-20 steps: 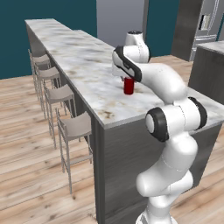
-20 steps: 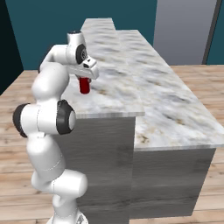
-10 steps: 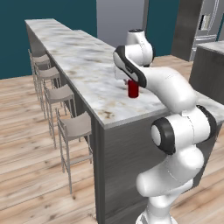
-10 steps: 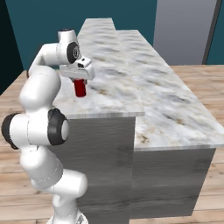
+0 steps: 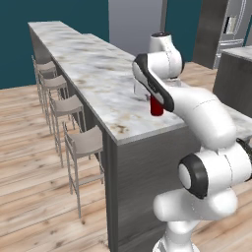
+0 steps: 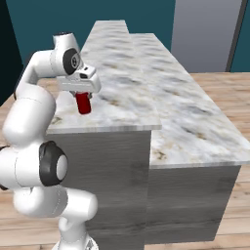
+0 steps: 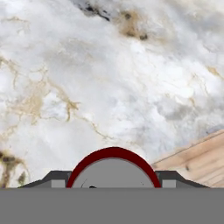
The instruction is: Four empty soda cans are scattered around the kitchen. Gather all the cans and cluster them next to the stove for recycling.
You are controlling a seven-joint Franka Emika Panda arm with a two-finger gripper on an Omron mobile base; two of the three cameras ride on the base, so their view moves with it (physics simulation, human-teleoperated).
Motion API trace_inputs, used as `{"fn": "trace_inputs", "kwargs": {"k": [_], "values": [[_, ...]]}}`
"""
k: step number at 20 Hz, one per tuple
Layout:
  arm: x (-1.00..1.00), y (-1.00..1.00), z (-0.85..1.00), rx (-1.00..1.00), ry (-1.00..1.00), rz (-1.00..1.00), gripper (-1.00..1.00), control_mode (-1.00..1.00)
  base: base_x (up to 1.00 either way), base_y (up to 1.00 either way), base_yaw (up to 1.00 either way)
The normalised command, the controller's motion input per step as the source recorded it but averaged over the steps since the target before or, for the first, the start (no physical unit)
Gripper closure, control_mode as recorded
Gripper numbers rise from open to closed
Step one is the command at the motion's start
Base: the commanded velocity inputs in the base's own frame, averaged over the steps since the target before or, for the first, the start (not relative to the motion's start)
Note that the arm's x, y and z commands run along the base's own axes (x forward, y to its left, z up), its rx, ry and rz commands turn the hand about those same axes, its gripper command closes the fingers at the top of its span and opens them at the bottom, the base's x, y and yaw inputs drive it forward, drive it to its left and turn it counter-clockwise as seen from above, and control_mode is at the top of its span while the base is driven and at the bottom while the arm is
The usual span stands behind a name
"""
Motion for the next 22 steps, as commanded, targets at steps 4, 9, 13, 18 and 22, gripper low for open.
{"fn": "trace_inputs", "kwargs": {"k": [4,9,13,18,22], "values": [[-0.65,-0.06,0.03,0.00,-0.03,0.11,1.00,-1.00,0.00,0.00,0.00],[-0.61,-0.04,0.00,0.00,-0.08,0.11,1.00,-1.00,0.00,0.00,0.00],[-0.39,-0.01,0.05,0.00,-0.12,0.09,1.00,-1.00,0.00,0.00,0.00],[-0.29,-0.05,0.09,0.00,-0.13,0.06,1.00,-1.00,0.00,0.00,0.00],[-0.24,-0.08,0.01,0.01,-0.03,0.07,1.00,-1.00,0.00,0.00,0.00]]}}
